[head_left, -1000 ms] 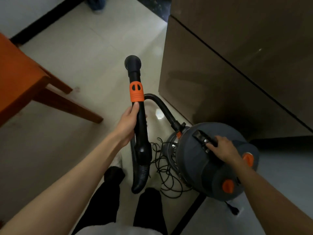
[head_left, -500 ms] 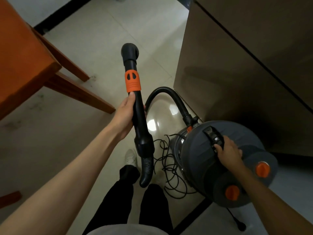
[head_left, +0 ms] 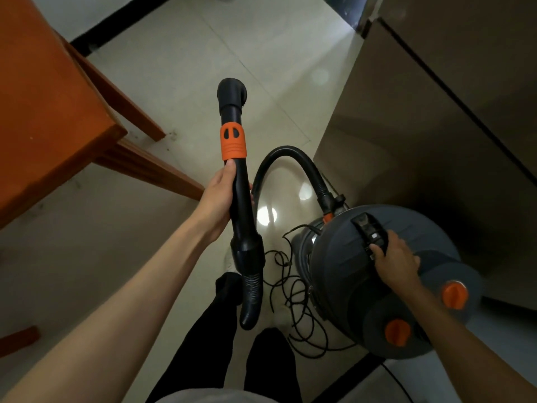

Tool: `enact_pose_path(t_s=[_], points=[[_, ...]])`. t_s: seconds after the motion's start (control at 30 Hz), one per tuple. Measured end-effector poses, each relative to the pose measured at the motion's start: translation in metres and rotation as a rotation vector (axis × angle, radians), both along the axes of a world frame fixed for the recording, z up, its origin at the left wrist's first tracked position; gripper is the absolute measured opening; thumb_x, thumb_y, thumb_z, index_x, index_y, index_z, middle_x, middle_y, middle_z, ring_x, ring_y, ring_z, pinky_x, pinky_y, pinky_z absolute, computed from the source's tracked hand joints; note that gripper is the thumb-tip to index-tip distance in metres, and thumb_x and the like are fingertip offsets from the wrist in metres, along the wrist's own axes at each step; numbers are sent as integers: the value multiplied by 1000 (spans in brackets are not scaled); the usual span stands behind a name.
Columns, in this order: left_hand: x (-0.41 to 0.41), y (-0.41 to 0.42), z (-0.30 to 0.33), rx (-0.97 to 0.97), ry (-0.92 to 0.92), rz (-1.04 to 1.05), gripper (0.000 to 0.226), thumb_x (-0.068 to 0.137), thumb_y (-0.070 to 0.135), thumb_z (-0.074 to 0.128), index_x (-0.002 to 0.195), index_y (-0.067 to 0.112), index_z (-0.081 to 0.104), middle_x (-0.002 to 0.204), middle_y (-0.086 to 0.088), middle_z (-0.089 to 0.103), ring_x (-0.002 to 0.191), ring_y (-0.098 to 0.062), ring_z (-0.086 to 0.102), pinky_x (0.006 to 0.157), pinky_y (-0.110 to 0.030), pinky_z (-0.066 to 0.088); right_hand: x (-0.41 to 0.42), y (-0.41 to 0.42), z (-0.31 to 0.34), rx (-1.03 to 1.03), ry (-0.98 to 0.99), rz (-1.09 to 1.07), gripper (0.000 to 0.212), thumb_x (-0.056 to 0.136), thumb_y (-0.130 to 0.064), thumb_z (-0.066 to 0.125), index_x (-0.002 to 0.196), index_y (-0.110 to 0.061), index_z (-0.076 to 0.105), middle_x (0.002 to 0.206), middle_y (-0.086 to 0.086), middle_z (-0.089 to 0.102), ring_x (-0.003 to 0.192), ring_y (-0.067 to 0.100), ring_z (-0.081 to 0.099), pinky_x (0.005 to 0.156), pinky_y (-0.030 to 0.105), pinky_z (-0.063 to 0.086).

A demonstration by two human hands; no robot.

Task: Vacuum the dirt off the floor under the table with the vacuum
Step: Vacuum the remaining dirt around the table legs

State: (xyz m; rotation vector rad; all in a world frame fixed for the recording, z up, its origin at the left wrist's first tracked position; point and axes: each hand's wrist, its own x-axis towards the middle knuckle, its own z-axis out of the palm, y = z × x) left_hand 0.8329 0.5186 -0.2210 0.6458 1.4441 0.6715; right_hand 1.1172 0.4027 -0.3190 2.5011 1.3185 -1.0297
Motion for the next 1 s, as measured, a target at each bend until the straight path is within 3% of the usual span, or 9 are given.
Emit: enact_pose_path(t_s=[0.2, 0.37, 0.63, 0.8, 1.0], points=[[-23, 26, -3, -5, 23, 35, 28, 101, 39, 30, 94, 18, 49, 81, -7, 55, 67, -18, 55, 75, -35, 49, -32, 51, 1, 37, -17, 111, 49, 100, -29, 42, 140, -3, 32, 131, 23, 48, 118, 37, 48, 99, 45, 33], [-41, 50, -10, -48, 37, 116, 28, 100, 40, 33, 94, 18, 50, 78, -7, 58, 65, -18, 56, 74, -37, 50, -66, 118, 4, 50, -43, 201, 48, 101, -34, 39, 138, -4, 32, 129, 23, 48, 111, 39, 52, 84, 40, 41], [-64, 106, -11, -64, 61, 175, 27, 99, 40, 37, 92, 19, 52, 82, -8, 59, 78, -26, 56, 89, -49, 49, -126, 219, 4, 93, -66, 285, 39, 100, -39, 37, 122, -6, 41, 124, 20, 52, 109, 41, 53, 83, 43, 40], [-78, 148, -13, -37, 64, 210, 28, 99, 41, 35, 94, 21, 53, 84, -7, 59, 74, -19, 58, 74, -35, 49, -171, 292, -3, 176, -45, 360, 38, 99, -41, 38, 117, -8, 42, 119, 18, 55, 107, 41, 55, 84, 44, 42], [-98, 204, -17, -45, 103, 299, 26, 97, 46, 35, 103, 28, 53, 97, -10, 62, 91, -28, 61, 91, -47, 50, -220, 381, -8, 215, 11, 407, 42, 98, -44, 40, 121, -8, 42, 121, 18, 57, 109, 40, 55, 87, 45, 42]])
